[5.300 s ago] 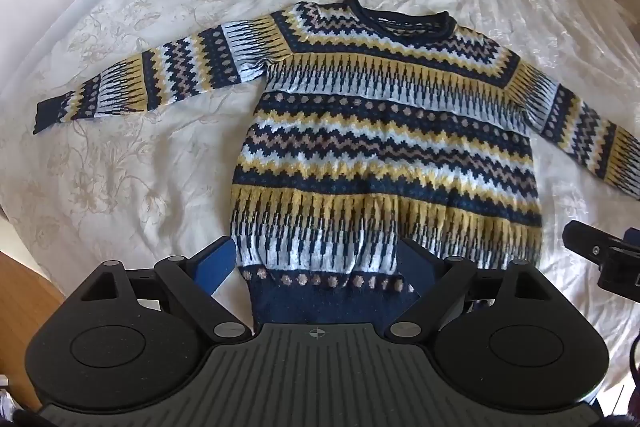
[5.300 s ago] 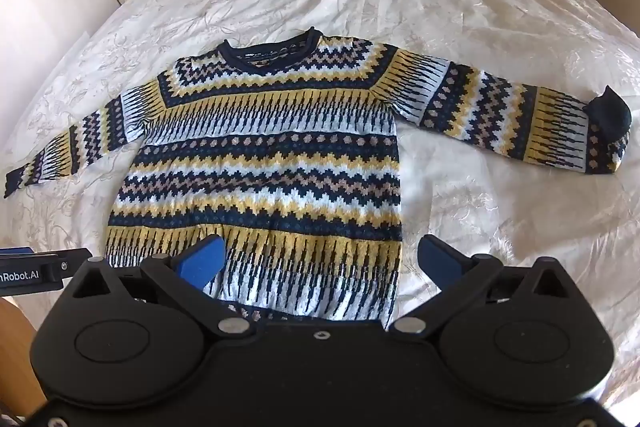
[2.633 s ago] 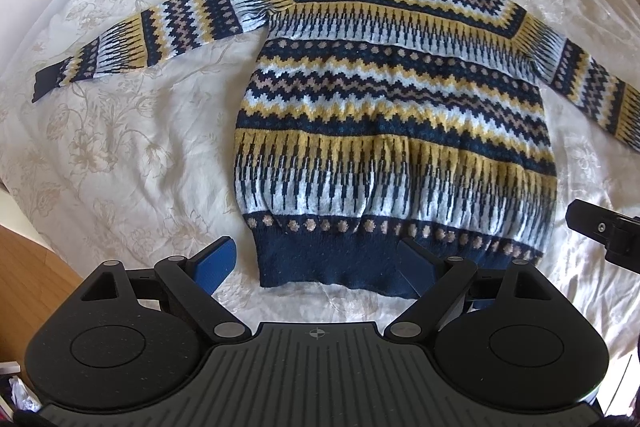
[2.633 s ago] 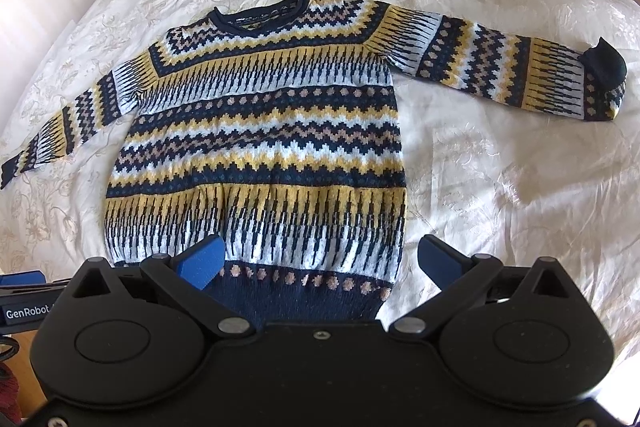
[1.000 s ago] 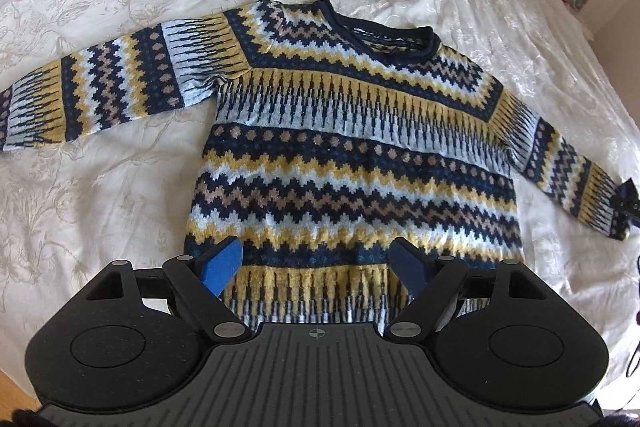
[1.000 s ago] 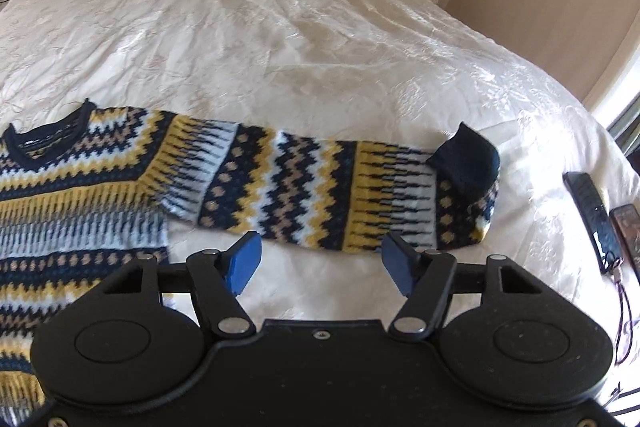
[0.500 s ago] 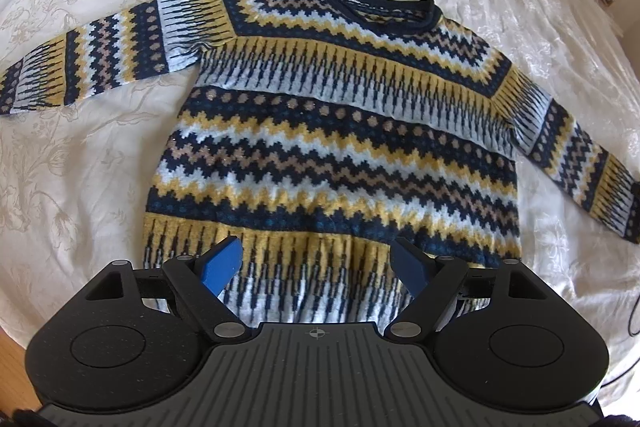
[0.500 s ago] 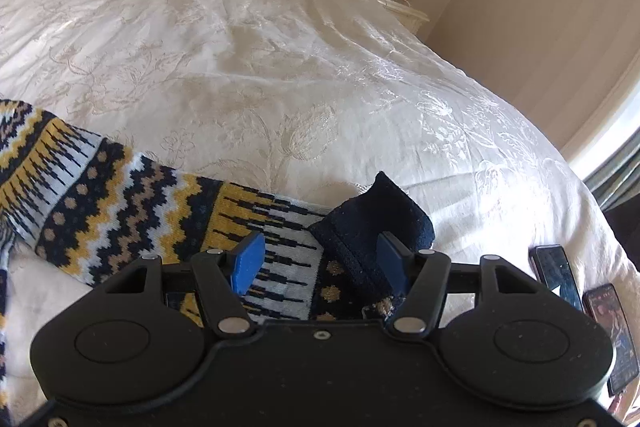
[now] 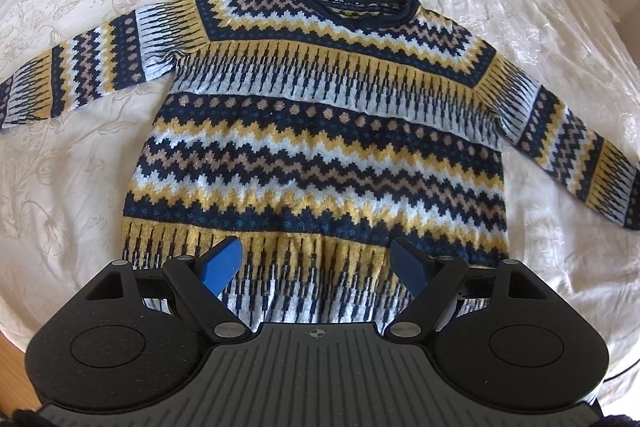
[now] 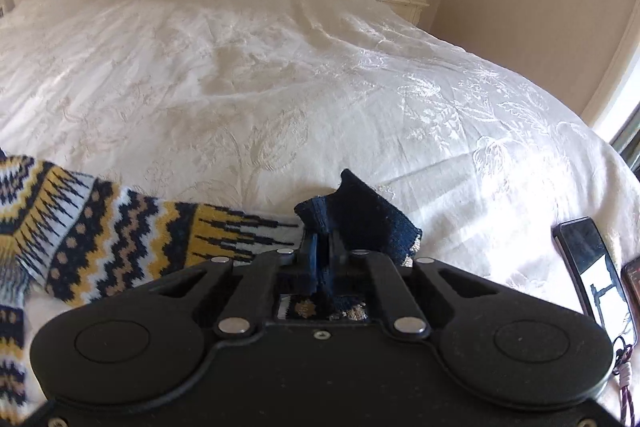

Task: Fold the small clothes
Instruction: 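Lift the cuff with the right gripper and fold the sleeve across the sweater body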

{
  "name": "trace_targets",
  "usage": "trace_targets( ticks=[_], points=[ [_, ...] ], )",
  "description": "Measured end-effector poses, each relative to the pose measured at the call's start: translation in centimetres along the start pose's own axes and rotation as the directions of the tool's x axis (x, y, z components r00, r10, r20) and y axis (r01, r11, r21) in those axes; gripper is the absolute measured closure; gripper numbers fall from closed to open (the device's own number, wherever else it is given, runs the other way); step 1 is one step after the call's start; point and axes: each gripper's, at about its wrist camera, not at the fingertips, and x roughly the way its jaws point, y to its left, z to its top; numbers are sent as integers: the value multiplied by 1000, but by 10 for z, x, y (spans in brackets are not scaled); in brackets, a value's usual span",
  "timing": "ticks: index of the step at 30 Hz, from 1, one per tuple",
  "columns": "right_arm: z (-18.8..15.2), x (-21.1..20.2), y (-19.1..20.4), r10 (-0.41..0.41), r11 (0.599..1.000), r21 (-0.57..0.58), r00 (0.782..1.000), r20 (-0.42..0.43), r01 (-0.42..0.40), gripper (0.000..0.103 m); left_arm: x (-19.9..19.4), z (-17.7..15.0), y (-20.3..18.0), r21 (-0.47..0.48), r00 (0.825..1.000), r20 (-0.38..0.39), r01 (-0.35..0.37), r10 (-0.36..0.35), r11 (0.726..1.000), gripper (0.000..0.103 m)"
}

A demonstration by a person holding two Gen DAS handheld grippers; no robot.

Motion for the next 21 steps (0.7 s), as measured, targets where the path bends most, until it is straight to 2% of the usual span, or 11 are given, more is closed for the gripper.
trace_targets(
  ticks=[5, 8, 14, 21],
  points=[
    [18, -31, 22, 143, 989, 30, 988, 62, -145, 93, -2, 2, 11, 6, 1000, 25, 3, -3, 1000, 23],
    [33, -50, 53, 242, 970, -1, 964, 108, -244, 93, -1, 5, 21, 9, 1000, 29, 9, -9, 1000, 23],
    [56, -82, 142, 430, 903, -83, 892, 138, -422, 93, 0, 11, 51, 11, 999, 41, 9, -9, 1000, 23],
    [54, -91, 262, 594, 801, -160, 800, 87, -577, 93, 1, 16, 103, -26, 999, 44, -21, 22, 999, 23]
  ],
)
